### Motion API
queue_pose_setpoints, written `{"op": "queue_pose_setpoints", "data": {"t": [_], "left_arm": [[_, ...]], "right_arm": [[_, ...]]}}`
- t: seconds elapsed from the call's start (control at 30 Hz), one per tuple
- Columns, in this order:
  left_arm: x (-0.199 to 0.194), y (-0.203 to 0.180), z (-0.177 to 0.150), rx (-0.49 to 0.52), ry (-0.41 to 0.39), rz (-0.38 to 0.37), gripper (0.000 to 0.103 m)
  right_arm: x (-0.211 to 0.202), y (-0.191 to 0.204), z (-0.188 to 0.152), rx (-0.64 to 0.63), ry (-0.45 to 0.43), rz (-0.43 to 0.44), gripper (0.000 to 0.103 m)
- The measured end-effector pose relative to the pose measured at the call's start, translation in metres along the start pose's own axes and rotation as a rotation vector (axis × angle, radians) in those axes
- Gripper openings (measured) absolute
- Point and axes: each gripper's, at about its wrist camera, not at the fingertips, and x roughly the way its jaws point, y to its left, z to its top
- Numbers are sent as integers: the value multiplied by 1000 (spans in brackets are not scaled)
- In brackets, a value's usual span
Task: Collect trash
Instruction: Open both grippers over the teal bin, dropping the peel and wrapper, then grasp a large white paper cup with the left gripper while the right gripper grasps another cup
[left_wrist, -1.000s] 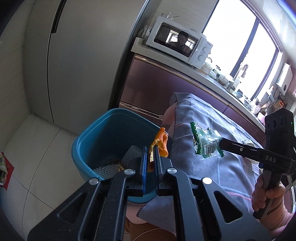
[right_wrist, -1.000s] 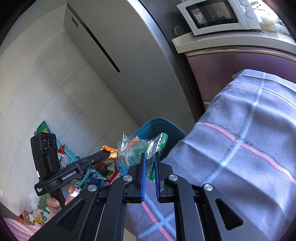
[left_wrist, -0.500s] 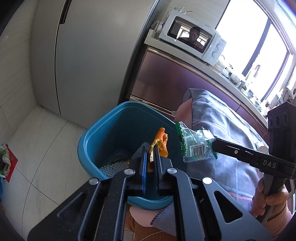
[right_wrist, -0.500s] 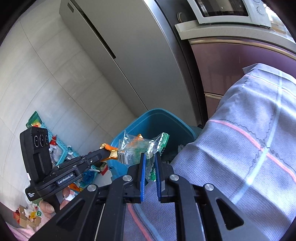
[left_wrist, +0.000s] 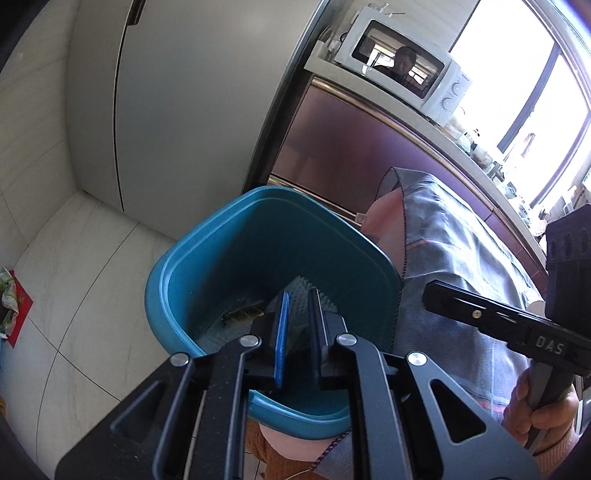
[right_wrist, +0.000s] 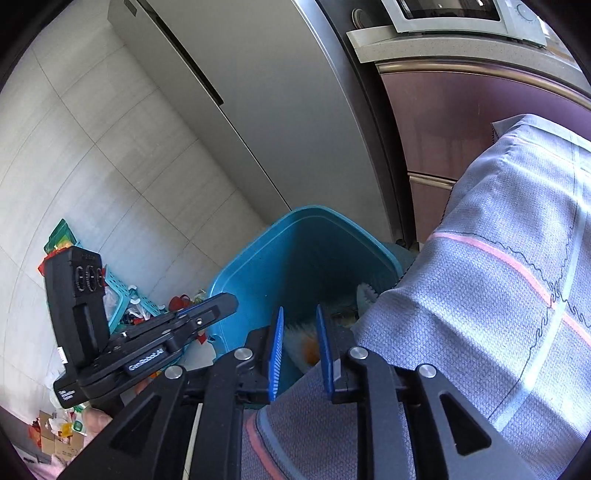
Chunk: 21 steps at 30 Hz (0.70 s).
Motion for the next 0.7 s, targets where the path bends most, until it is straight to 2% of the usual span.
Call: {"op": "queue_pose_setpoints", "data": {"t": [0.17,0.37,0.47,0.53,0.7], "left_arm": [[1,-2,-5,2,2,-1,13],[-14,-16,-9,46,-36,-25,23],[-21,-33,-12,87,-55,-60,32],[-24,-50,-15,127,-59,-86,33],[-26,-95,-21,216,-53,-186,39]], "right_arm": [[-8,-6,-3,8,-11,8,20],[-32,-13,-13,-6,-44,7,26],[-52,-17,-20,-16,-78,-5,32],[-71,-21,-25,-21,-112,-22,38],[-120,-40,-46,5,-193,-65,41]]}}
